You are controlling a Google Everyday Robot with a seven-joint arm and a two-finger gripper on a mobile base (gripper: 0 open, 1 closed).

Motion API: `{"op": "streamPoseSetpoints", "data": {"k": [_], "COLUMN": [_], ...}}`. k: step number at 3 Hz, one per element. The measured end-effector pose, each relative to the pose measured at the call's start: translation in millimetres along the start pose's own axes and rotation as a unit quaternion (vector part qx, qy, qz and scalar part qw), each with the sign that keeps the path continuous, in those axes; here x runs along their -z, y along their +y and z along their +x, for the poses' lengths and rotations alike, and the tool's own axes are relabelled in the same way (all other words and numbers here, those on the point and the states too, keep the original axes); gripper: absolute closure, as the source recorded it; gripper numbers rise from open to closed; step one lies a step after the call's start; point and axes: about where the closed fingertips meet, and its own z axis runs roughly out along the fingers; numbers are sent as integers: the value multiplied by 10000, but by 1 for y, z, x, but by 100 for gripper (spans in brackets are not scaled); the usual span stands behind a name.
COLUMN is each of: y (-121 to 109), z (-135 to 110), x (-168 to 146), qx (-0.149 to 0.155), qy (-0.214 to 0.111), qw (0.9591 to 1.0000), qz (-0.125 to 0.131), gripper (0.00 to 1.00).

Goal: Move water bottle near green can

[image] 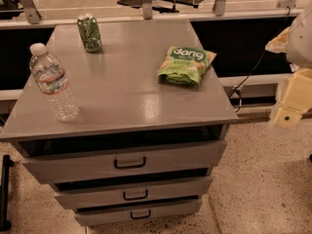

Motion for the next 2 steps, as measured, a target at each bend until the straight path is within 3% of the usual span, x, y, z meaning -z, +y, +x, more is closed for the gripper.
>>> {"op": "streamPoseSetpoints", "data": {"k": [2], "y": [0], "z": [-4], "x": [1], "qx": [65], "qy": [-108], "qw": [9999], "qz": [18], "gripper": [0]}}
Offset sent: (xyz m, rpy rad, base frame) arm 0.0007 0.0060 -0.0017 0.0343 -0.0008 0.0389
